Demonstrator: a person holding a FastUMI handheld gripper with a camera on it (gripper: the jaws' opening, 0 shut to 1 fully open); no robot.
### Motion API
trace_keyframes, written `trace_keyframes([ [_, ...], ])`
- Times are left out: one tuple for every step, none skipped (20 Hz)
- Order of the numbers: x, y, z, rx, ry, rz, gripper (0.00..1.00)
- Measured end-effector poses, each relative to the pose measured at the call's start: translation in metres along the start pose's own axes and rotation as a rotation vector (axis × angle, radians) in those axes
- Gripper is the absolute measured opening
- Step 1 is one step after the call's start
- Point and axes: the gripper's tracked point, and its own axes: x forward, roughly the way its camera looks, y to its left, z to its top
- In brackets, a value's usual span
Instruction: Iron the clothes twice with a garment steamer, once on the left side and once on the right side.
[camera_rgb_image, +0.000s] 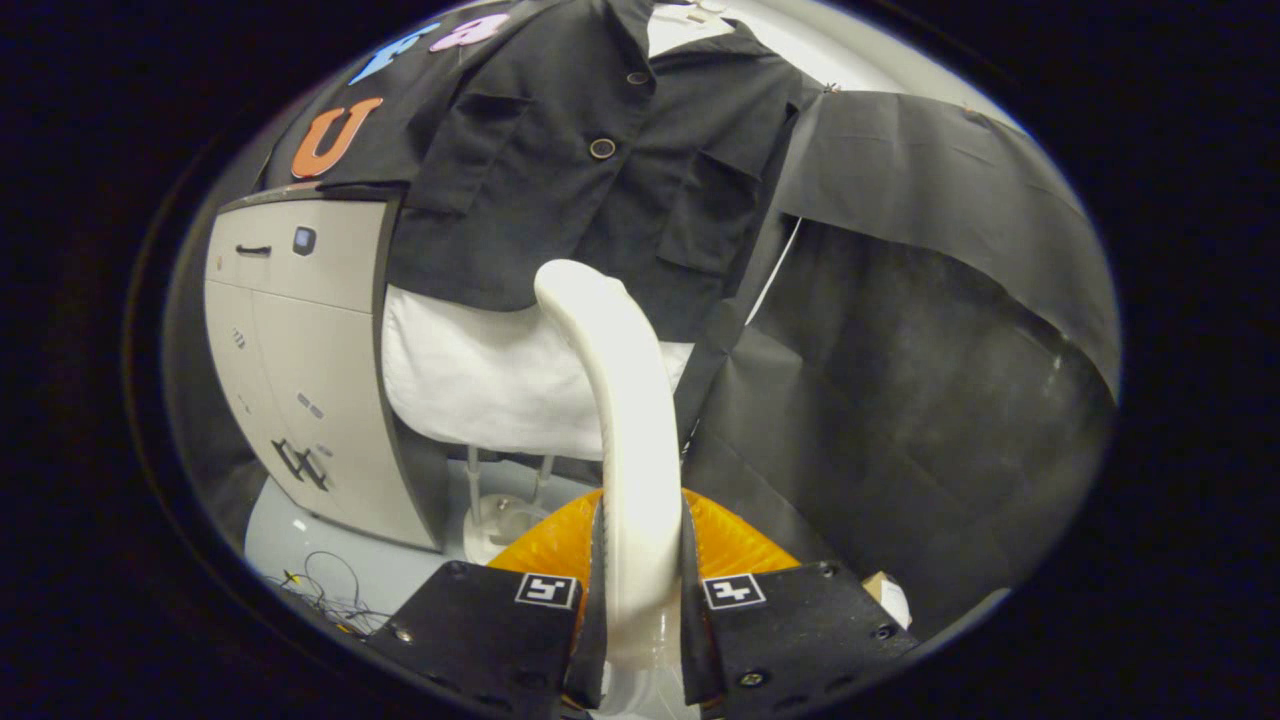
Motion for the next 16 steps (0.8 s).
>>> trace_keyframes([
  [-0.011,-0.007,-0.002,0.017,0.003,0.0,0.33],
  [-0.024,-0.013,-0.004,0.036,0.008,0.002,0.33],
  [-0.036,-0.019,-0.005,0.058,0.015,0.002,0.33],
  [-0.045,-0.026,-0.006,0.081,0.018,0.0,0.33],
  [-0.055,-0.035,-0.008,0.101,0.018,-0.006,0.33],
  [-0.065,-0.045,-0.009,0.117,0.02,-0.013,0.33],
  [-0.076,-0.053,-0.009,0.134,0.021,-0.016,0.33],
  [-0.084,-0.058,-0.008,0.145,0.022,-0.016,0.33],
  [-0.094,-0.065,-0.007,0.155,0.02,-0.014,0.33],
  [-0.104,-0.07,-0.004,0.162,0.015,-0.011,0.33],
  [-0.113,-0.076,-0.002,0.166,0.006,-0.005,0.33],
  [-0.123,-0.081,0.004,0.171,-0.007,0.004,0.33],
  [-0.132,-0.085,0.009,0.173,-0.023,0.019,0.33],
  [-0.14,-0.089,0.014,0.173,-0.037,0.03,0.33],
  [-0.148,-0.093,0.018,0.17,-0.056,0.048,0.33],
  [-0.156,-0.097,0.022,0.166,-0.072,0.065,0.33],
])
